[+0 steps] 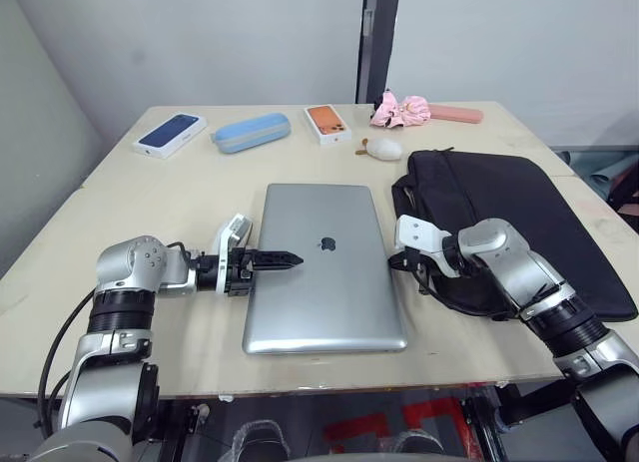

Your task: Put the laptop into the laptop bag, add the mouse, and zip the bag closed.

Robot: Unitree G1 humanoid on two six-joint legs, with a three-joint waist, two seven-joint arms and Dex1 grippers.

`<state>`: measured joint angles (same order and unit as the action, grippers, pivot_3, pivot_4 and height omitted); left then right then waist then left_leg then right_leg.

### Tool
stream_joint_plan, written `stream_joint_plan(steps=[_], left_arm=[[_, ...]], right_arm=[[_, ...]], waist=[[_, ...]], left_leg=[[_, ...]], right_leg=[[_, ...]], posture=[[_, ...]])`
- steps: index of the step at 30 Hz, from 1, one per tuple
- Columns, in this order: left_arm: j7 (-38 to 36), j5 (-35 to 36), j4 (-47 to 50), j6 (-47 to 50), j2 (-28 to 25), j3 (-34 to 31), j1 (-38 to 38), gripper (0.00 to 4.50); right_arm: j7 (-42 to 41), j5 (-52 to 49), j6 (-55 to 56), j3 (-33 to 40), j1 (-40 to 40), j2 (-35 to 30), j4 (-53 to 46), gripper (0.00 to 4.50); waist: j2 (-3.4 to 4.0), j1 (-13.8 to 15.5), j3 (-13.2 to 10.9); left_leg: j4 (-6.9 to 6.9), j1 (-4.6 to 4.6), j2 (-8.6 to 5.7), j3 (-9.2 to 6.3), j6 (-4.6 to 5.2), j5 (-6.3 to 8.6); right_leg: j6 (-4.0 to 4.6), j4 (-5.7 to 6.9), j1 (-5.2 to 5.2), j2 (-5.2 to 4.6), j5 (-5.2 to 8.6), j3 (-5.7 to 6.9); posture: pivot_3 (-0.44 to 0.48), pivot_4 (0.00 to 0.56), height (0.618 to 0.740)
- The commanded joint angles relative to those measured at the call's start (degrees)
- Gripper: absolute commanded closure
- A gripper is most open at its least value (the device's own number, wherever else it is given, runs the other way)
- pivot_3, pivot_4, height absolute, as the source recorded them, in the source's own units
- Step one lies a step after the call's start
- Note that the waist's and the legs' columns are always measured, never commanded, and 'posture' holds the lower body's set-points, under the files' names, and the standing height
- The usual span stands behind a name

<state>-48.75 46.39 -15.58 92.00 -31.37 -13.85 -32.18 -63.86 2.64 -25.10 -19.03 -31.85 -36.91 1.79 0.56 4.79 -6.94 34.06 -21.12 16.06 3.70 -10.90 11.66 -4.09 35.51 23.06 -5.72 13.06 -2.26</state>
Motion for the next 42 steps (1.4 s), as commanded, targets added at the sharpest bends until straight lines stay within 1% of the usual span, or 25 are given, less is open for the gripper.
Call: stream_joint_plan(steps=[1,6,7,10,13,17,19,22,23,25,26,32,42], left_arm=[[2.1,5.9,4.0,0.5,-0.7,-3.0,2.1,2.14],[8.8,10.7,5.3,0.5,2.3,-6.5,5.1,3.90],[10.3,11.9,5.8,0.5,3.2,-7.3,5.8,4.15],[14.8,15.5,7.1,0.5,5.4,-9.6,7.6,4.19],[18.8,19.9,9.3,0.5,6.3,-11.5,9.7,4.19],[23.9,27.3,11.2,0.5,5.4,-13.6,13.0,4.19],[26.0,30.0,12.4,0.5,5.0,-13.8,14.8,4.19],[28.5,32.5,14.3,0.5,5.3,-13.3,17.2,4.19],[29.3,33.0,14.4,0.5,5.5,-13.3,17.4,4.19],[30.8,33.1,14.9,0.3,6.0,-13.1,17.3,4.19],[31.5,33.3,15.0,0.0,6.2,-13.0,17.3,4.19],[34.1,35.7,15.0,-1.3,6.7,-12.3,17.4,4.19],[37.1,39.9,15.4,-4.0,6.2,-9.9,18.2,4.19]], right_arm=[[0.3,-1.9,-0.7,1.3,0.7,0.4,-2.5,4.50],[0.6,-3.3,-1.9,2.7,1.7,-0.5,-4.2,4.50],[0.7,-3.9,-2.7,3.5,1.8,-0.7,-4.9,4.50],[0.7,-5.6,-5.0,5.5,1.8,-1.7,-7.1,4.50],[1.2,-7.5,-7.9,8.0,0.6,-2.5,-8.3,4.50],[3.0,-8.8,-11.1,10.2,-2.4,-2.6,-6.7,4.50],[6.1,-8.3,-11.4,10.7,-4.5,-1.0,-3.8,4.50],[13.8,-4.9,-10.5,9.5,-9.0,3.6,4.3,3.72],[15.7,-3.7,-9.8,9.0,-10.1,4.6,6.5,3.37],[17.1,-2.2,-8.7,8.0,-11.4,5.4,10.0,2.59],[17.6,-1.9,-8.5,7.9,-11.8,5.8,11.3,2.37],[20.6,-0.8,-7.8,7.8,-14.3,7.4,18.5,2.37],[21.8,0.7,-7.9,7.3,-14.3,7.7,21.4,2.37]], waist=[[0.00,-0.1,0.0],[0.00,0.1,0.0],[0.00,0.1,0.0],[0.00,0.3,0.0],[-0.01,0.6,0.0],[-0.01,0.6,0.0],[-0.01,0.4,0.0],[-0.02,-0.1,0.0],[-0.02,-0.3,0.0],[-0.02,0.2,0.0],[-0.02,0.3,0.0],[-0.02,0.7,0.0],[-0.03,0.7,0.0]], left_leg=[[-0.02,0.00,0.00,0.00,0.00,0.00],[-0.04,-0.02,0.00,0.00,0.00,0.00],[-0.04,-0.01,0.00,0.00,0.00,0.00],[-0.04,-0.02,0.00,0.00,0.00,0.00],[-0.02,-0.03,0.00,0.00,0.00,0.00],[0.00,-0.02,0.00,0.00,0.00,0.00],[0.00,0.00,0.00,0.00,0.00,0.00],[-0.03,0.01,0.01,0.00,0.00,0.00],[-0.02,0.01,0.01,0.01,0.00,0.00],[-0.02,-0.02,0.00,0.00,0.00,-0.01],[-0.02,-0.04,0.00,-0.01,0.00,-0.01],[-0.05,-0.06,0.00,-0.02,0.00,-0.01],[0.02,-0.06,0.00,-0.02,0.00,-0.01]], right_leg=[[0.00,0.00,0.00,0.00,0.00,0.02],[0.00,-0.10,-0.02,0.00,0.00,0.04],[0.00,-0.14,-0.02,0.00,0.00,0.04],[0.00,-0.17,-0.02,0.00,0.00,0.03],[0.00,-0.18,-0.02,0.00,0.00,0.03],[-0.01,-0.16,-0.02,-0.01,-0.01,0.03],[-0.02,-0.15,-0.02,0.00,-0.01,0.03],[-0.02,-0.16,-0.02,0.00,-0.01,0.04],[-0.02,-0.15,-0.01,0.00,-0.01,0.04],[-0.01,-0.16,0.00,0.00,0.00,0.06],[-0.01,-0.18,0.00,-0.01,0.00,0.06],[-0.07,-0.16,0.00,-0.01,-0.04,0.12],[-0.10,-0.18,0.00,-0.01,-0.06,0.09]], posture=[[0.000,0.150,0.740],[0.000,0.150,0.740],[0.000,0.150,0.740],[0.000,0.150,0.740],[0.000,0.150,0.740],[0.000,0.150,0.740],[0.000,0.150,0.740],[0.000,0.150,0.740],[0.000,0.150,0.740],[0.000,0.150,0.740],[0.000,0.150,0.740],[0.000,0.150,0.740],[0.000,0.150,0.740]])
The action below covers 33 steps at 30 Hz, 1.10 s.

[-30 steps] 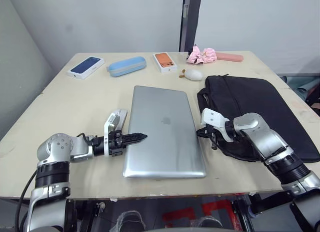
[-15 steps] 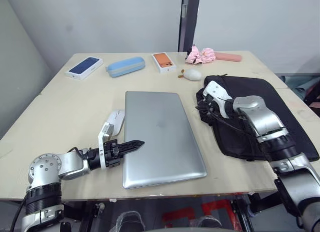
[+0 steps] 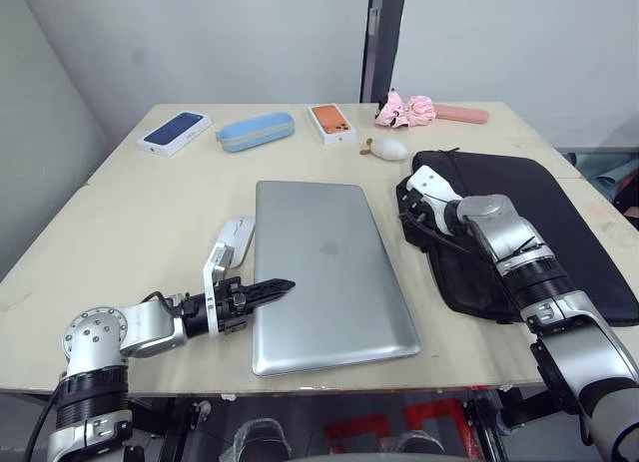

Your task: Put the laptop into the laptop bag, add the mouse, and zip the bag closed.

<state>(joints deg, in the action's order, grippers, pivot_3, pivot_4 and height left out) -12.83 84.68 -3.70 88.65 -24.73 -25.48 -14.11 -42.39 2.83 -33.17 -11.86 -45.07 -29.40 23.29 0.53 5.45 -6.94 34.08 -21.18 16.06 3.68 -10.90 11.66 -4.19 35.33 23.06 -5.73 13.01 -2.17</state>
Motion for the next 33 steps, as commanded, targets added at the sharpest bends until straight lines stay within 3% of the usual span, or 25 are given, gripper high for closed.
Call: stream_joint_plan(steps=[1,13,14,19,26,33], left_arm=[[1.4,1.9,3.6,-1.0,-0.4,2.1,0.1,4.19],[3.7,6.6,4.1,-4.5,-2.8,5.7,1.0,4.19],[3.9,7.1,4.1,-4.8,-3.1,6.0,1.1,4.19],[4.6,8.9,4.5,-6.6,-4.3,7.3,1.7,4.19],[5.3,10.9,4.8,-8.8,-5.8,9.3,2.2,4.19],[5.2,12.0,4.6,-10.6,-7.1,10.9,2.2,4.19]], right_arm=[[0.6,0.9,0.3,-0.1,-1.1,0.3,0.6,2.37],[0.9,-2.7,-2.7,3.2,-1.8,4.2,2.9,2.37],[0.9,-2.7,-2.8,3.3,-1.7,4.2,2.8,2.88],[0.2,-2.7,-2.9,2.9,-0.4,3.0,2.1,4.46],[-0.9,-3.5,-3.9,3.2,0.3,2.4,0.6,4.48],[-7.4,-15.5,-14.5,11.9,1.0,0.0,-9.0,4.48]], waist=[[-0.01,0.1,0.0],[-0.01,0.0,0.0],[-0.01,0.0,0.0],[-0.02,0.0,0.0],[-0.03,0.0,0.0],[-0.03,0.1,0.0]], left_leg=[[0.01,0.00,0.00,0.00,0.00,0.00],[0.11,0.02,0.00,0.00,0.00,0.00],[0.11,0.02,0.00,0.00,0.00,0.00],[0.11,0.02,0.00,0.00,0.00,0.00],[0.13,0.03,0.00,0.00,-0.01,0.00],[0.13,0.02,0.00,0.00,0.00,-0.01]], right_leg=[[0.00,0.00,0.00,0.00,0.00,0.00],[-0.04,0.13,0.00,-0.01,-0.02,-0.01],[-0.04,0.13,0.00,-0.01,-0.02,-0.01],[-0.04,0.14,0.00,-0.01,-0.02,0.00],[-0.04,0.17,-0.01,-0.01,-0.02,-0.01],[-0.09,0.25,0.00,-0.01,-0.05,-0.01]], posture=[[0.000,0.150,0.740],[0.000,0.150,0.740],[0.000,0.150,0.740],[0.000,0.150,0.740],[0.000,0.150,0.740],[0.000,0.150,0.740]])
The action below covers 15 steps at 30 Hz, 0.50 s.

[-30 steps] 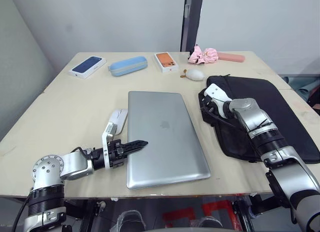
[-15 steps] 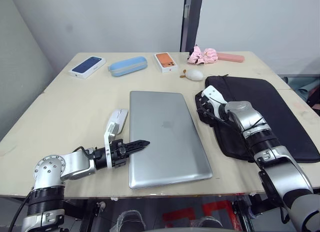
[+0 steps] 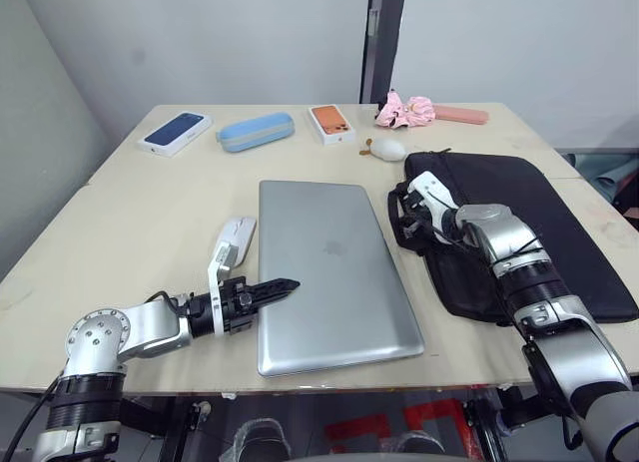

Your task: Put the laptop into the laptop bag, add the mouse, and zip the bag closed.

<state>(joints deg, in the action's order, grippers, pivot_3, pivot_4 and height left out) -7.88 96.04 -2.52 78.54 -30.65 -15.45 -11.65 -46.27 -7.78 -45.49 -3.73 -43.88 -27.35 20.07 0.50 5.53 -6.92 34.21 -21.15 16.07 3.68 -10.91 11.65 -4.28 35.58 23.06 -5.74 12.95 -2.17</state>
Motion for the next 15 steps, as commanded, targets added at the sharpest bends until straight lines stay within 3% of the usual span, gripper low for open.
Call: stream_joint_plan(steps=[1,5,15], left_arm=[[0.3,0.9,3.4,-0.8,-1.4,1.0,-0.2,4.19],[-0.2,2.1,3.1,-1.6,-1.8,1.6,-0.6,4.19],[-0.9,4.3,1.4,-3.4,-2.4,2.6,-2.8,4.19]], right_arm=[[-4.5,-7.1,-4.7,5.2,0.0,-2.8,-7.1,4.48],[-7.6,-14.0,-11.4,9.6,0.4,-6.2,-10.3,4.48],[-5.7,-26.9,-25.5,21.0,-4.4,-11.3,-12.1,4.48]], waist=[[0.00,0.1,0.0],[-0.01,0.2,0.0],[-0.01,0.1,0.0]], left_leg=[[0.00,0.00,0.00,0.00,0.00,0.00],[-0.01,0.00,0.00,0.00,0.00,0.00],[0.14,0.04,0.00,0.00,0.03,-0.06]], right_leg=[[-0.02,0.04,0.00,0.00,-0.01,0.00],[-0.03,0.04,0.00,0.00,-0.02,0.00],[-0.03,0.07,0.02,0.00,-0.02,-0.03]], posture=[[0.000,0.150,0.740],[0.000,0.150,0.740],[0.000,0.150,0.740]])
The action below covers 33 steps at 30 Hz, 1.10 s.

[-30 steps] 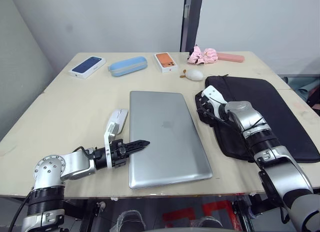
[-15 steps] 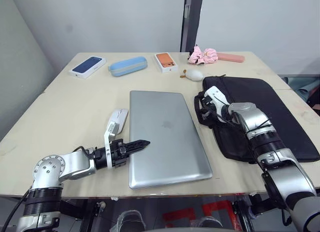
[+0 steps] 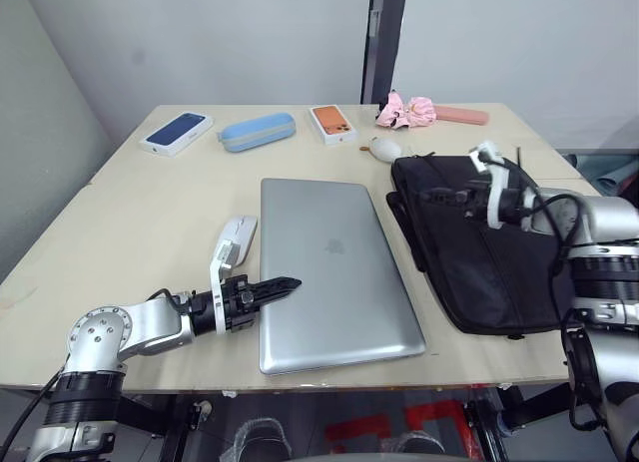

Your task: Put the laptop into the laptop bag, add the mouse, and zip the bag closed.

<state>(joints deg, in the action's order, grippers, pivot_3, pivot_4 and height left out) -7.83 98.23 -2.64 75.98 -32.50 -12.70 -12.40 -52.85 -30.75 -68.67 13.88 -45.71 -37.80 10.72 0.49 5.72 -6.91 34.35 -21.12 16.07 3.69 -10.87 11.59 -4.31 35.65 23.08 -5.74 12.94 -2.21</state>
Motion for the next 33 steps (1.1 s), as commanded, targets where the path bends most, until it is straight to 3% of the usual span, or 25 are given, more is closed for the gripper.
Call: stream_joint_plan(steps=[1,8,15,24,33], left_arm=[[-1.0,1.9,1.3,-1.0,-0.6,0.0,-2.2,4.19],[-0.7,4.4,0.6,-2.0,0.0,0.1,-3.5,4.19],[2.6,14.6,-0.2,-4.8,0.2,1.7,-5.9,4.19],[3.6,14.5,-2.9,-6.0,2.0,3.7,-7.9,4.19],[1.7,8.0,-6.2,-6.5,6.8,5.9,-11.9,4.19]], right_arm=[[1.4,-4.8,-3.4,4.2,-3.1,-1.0,-2.7,4.48],[2.5,-7.4,-5.2,3.9,-1.8,-3.2,-4.1,4.48],[4.5,-9.5,-5.8,4.0,-0.8,-2.4,-5.6,4.48],[6.0,-11.8,-6.7,4.4,-0.5,-2.2,-6.7,4.48],[9.3,-15.2,-8.5,5.0,0.4,0.2,-9.6,4.48]], waist=[[0.00,-0.1,0.0],[0.00,0.2,0.0],[0.00,0.3,0.0],[0.00,0.3,0.0],[-0.01,0.4,0.0]], left_leg=[[0.00,0.01,0.00,0.00,0.00,0.00],[0.05,-0.03,0.00,-0.01,0.01,-0.02],[0.10,-0.03,0.00,0.00,0.01,-0.04],[0.08,-0.03,0.00,0.00,0.01,-0.04],[0.12,-0.03,0.00,0.00,0.02,-0.04]], right_leg=[[0.00,0.02,0.00,0.00,0.00,0.00],[0.00,0.04,0.01,0.00,0.00,0.00],[0.00,0.12,0.03,0.00,0.00,-0.02],[-0.01,0.11,0.03,0.00,-0.01,-0.03],[-0.04,0.19,0.04,0.00,-0.02,-0.04]], posture=[[0.000,0.150,0.740],[0.000,0.150,0.740],[0.000,0.150,0.740],[0.000,0.150,0.740],[0.000,0.150,0.740]])
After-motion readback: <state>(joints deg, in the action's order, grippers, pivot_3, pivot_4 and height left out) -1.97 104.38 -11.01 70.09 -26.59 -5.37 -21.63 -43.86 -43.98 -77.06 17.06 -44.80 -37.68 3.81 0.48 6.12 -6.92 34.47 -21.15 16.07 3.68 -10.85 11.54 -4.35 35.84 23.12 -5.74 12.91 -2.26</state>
